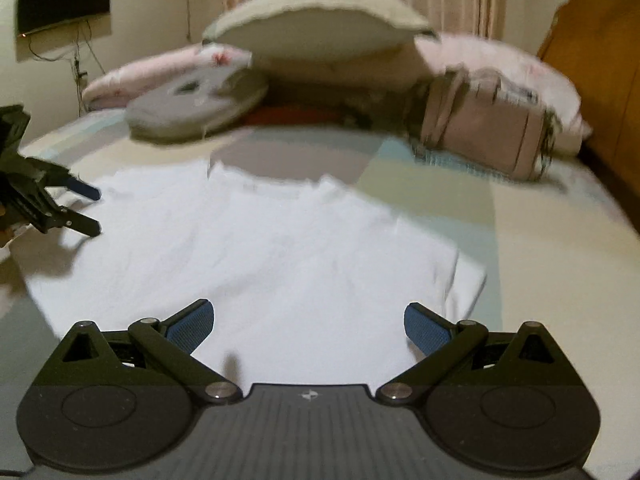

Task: Fold clothes
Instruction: 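Withdraw both open grippers from the folded shirt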

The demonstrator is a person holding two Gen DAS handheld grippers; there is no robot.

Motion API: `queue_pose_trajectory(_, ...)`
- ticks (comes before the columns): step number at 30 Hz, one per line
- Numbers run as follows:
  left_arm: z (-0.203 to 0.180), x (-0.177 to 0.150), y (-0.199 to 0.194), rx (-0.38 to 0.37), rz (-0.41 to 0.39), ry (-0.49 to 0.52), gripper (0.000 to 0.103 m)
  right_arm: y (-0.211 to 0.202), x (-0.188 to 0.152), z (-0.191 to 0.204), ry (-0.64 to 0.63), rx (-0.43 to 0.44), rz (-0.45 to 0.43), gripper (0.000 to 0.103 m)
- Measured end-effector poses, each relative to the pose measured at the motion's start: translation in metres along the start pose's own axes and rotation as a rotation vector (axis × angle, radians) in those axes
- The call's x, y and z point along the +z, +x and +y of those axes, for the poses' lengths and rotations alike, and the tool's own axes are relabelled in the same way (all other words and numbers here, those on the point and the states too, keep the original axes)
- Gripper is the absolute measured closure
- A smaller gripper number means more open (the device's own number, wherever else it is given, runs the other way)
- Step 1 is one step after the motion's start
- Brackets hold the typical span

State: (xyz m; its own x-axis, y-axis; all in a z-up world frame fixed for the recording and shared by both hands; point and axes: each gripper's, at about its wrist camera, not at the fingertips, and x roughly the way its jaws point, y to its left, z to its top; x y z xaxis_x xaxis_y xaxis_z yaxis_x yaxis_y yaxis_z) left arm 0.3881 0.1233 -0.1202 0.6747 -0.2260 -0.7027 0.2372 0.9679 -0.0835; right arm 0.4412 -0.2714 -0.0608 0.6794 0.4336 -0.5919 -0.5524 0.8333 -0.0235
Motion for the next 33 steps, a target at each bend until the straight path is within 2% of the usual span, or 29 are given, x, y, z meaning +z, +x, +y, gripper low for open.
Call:
queue_pose_trajectory(4,-0.019,-0.020,-0.027,0.067,0.017,0.102,0.001,-0.006,-0.014,0.002,0.021,-0.019,0.032,0.000)
queue_pose_trajectory(7,-0.034,-0.018,-0.043,0.054,-0.044,0.152,0.001,-0.010,-0.021,0.008,0.029,-0.019,0.042,0.000)
queue_pose_trajectory(9,-0.040,-0.017,-0.041,0.051,-0.058,0.134,0.001,-0.010,-0.019,0.022,0.021,0.012,0.018,0.000)
queue_pose_trajectory(12,-0.040,-0.025,-0.034,0.025,-0.025,0.072,0.001,-0.008,-0.018,0.041,0.013,0.059,0.006,0.000)
queue_pose_trajectory(14,-0.038,-0.042,-0.034,0.046,-0.003,0.045,0.001,0.002,-0.029,0.043,0.021,0.058,0.055,0.000)
queue_pose_trajectory(16,-0.038,-0.053,-0.043,0.064,0.005,0.036,0.001,0.002,-0.043,0.036,0.026,0.051,0.055,0.000)
queue_pose_trajectory(19,-0.038,-0.063,-0.060,0.075,0.028,0.040,0.001,-0.010,-0.044,0.031,0.037,0.025,0.066,0.000)
queue_pose_trajectory(23,-0.058,-0.048,-0.065,0.088,-0.017,0.144,0.001,-0.025,-0.037,0.038,0.027,0.018,0.059,0.000)
queue_pose_trajectory(27,-0.081,-0.037,-0.047,0.072,-0.031,0.170,0.001,-0.019,-0.027,0.058,0.021,0.068,0.045,0.000)
queue_pose_trajectory(30,-0.070,-0.051,-0.039,0.089,0.024,0.118,0.001,-0.010,-0.042,0.056,0.014,0.061,0.110,0.000)
queue_pose_trajectory(33,-0.047,-0.070,-0.055,0.103,0.036,0.014,0.001,-0.031,-0.058,0.042,-0.008,0.037,0.104,0.000)
